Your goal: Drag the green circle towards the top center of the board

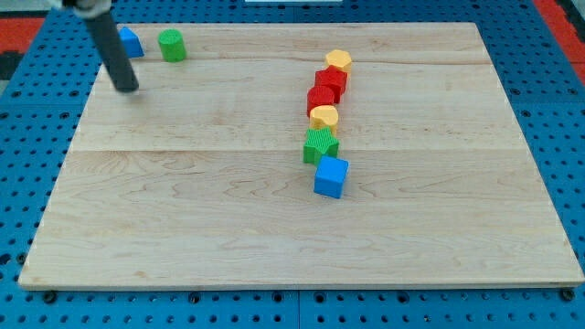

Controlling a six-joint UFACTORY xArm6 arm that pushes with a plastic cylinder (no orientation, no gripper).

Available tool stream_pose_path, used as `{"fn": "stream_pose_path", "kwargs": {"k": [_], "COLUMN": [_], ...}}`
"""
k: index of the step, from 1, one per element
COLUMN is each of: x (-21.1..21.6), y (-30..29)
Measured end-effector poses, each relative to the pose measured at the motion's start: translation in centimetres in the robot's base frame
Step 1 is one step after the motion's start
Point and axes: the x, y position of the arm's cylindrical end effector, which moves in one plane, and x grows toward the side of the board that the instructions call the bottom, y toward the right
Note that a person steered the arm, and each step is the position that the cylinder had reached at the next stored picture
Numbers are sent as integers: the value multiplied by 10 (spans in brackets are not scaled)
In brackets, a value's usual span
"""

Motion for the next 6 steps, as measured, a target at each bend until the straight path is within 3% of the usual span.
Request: {"fn": "stream_pose_path", "kwargs": {"k": [1, 3, 4, 5, 6], "x": [-44, -51, -63, -76, -100], "y": [13, 166, 122, 139, 221]}}
